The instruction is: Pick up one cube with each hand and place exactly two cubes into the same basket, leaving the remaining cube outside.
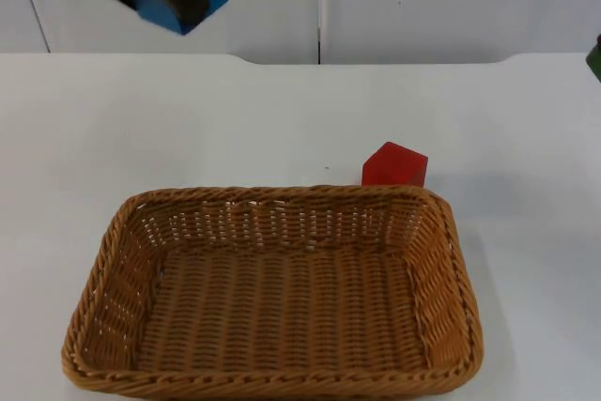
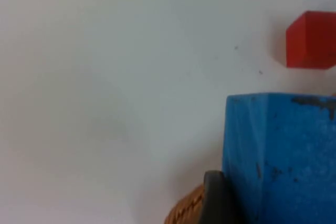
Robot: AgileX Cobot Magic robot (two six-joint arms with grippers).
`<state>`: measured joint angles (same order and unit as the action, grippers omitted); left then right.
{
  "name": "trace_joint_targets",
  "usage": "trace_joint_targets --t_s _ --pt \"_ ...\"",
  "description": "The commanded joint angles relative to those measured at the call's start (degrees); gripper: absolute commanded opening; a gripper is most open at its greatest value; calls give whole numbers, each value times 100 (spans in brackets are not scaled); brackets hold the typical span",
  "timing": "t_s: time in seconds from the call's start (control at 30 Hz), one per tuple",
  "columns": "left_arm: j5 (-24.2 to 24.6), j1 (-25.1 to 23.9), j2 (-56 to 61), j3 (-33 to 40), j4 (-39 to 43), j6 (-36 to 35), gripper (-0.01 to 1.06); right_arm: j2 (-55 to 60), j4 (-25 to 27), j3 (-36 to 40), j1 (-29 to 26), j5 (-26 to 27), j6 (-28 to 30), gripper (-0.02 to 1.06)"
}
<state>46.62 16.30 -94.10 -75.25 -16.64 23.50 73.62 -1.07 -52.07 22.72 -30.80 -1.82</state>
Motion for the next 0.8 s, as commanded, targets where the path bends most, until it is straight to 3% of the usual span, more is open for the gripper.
trace_joint_targets --t_s 0.0,0.6,0.77 --pt "-156 27 182 263 -96 -39 0 -70 34 -11 -8 -83 31 0" --pt "-675 27 648 1394 -374 -39 0 -49 19 -11 1294 -64 31 0" --pt "-1059 27 941 1922 -414 -39 0 -39 31 -11 1522 5 21 0"
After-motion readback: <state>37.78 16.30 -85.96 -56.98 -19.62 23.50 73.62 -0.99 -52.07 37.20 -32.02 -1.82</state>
